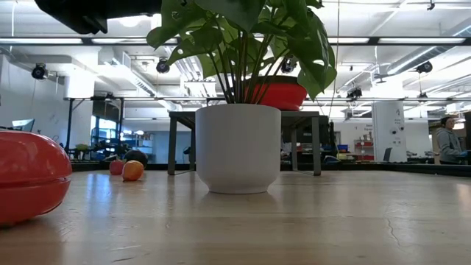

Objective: Pick & Place Fruit
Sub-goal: Put the tangerine into the red strainer bowl on the shelf

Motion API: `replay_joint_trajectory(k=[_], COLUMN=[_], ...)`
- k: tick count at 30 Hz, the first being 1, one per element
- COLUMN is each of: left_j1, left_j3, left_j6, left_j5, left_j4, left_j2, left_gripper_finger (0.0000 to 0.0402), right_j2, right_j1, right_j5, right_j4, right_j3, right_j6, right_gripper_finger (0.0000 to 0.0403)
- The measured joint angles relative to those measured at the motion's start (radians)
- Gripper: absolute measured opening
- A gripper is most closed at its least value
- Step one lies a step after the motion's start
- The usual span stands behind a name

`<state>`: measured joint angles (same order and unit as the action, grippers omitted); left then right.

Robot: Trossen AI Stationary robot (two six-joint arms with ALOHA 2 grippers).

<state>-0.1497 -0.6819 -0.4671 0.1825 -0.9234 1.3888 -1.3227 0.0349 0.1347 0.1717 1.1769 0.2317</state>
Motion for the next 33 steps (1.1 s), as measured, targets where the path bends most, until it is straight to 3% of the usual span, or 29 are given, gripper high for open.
replay_joint_trajectory(k=[10,18,24,33], left_j1=[0.000,0.000,0.000,0.000], left_j3=[0.000,0.000,0.000,0.000], left_j6=[0.001,0.002,0.003,0.003], left_j5=[0.000,0.000,0.000,-0.001], left_j4=[-0.001,0.000,0.000,0.008], left_j2=[-0.002,-0.002,-0.002,-0.002], left_gripper_finger=[0.0298,0.0298,0.0298,0.0298], right_j2=[-0.064,-0.143,-0.226,-0.344], right_j1=[-0.343,-0.576,-0.654,-0.678], right_j5=[0.020,-0.114,-0.117,-0.119], right_j4=[0.488,0.585,0.610,0.628], right_j3=[0.328,0.386,0.386,0.404], right_j6=[-0.110,-0.154,-0.170,-0.165], right_gripper_finger=[0.0008,0.0008,0.0008,0.0008])
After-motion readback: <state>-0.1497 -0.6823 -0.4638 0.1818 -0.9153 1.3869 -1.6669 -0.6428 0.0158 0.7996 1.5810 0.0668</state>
